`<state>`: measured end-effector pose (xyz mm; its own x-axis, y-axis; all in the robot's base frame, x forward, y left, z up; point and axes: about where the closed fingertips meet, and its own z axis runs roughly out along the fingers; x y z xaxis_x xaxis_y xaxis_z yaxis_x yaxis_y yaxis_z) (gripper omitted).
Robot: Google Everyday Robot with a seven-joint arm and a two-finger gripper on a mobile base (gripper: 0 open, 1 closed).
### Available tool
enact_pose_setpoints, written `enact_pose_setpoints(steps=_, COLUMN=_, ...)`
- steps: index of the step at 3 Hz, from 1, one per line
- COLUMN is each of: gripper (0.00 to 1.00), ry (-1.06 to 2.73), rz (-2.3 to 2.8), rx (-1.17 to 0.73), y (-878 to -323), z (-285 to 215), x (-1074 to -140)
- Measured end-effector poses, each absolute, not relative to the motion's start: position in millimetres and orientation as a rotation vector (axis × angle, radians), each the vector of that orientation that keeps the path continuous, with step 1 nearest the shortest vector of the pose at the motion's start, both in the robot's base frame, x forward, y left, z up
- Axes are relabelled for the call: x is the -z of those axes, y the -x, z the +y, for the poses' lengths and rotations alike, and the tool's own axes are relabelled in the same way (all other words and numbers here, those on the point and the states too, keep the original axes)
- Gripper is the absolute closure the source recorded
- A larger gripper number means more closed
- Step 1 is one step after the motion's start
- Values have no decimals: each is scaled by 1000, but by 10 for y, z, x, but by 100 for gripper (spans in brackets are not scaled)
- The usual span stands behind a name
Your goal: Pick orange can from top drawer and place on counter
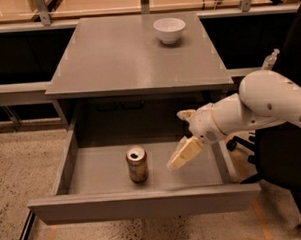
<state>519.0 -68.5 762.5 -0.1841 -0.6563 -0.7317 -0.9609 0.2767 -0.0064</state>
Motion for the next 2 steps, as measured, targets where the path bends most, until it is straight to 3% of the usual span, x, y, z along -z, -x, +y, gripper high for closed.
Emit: enact_pose_setpoints(steps=2, gripper=0, ry=1431, rz=1833, rx=-789, y=-5367, z=-125, x=-7241)
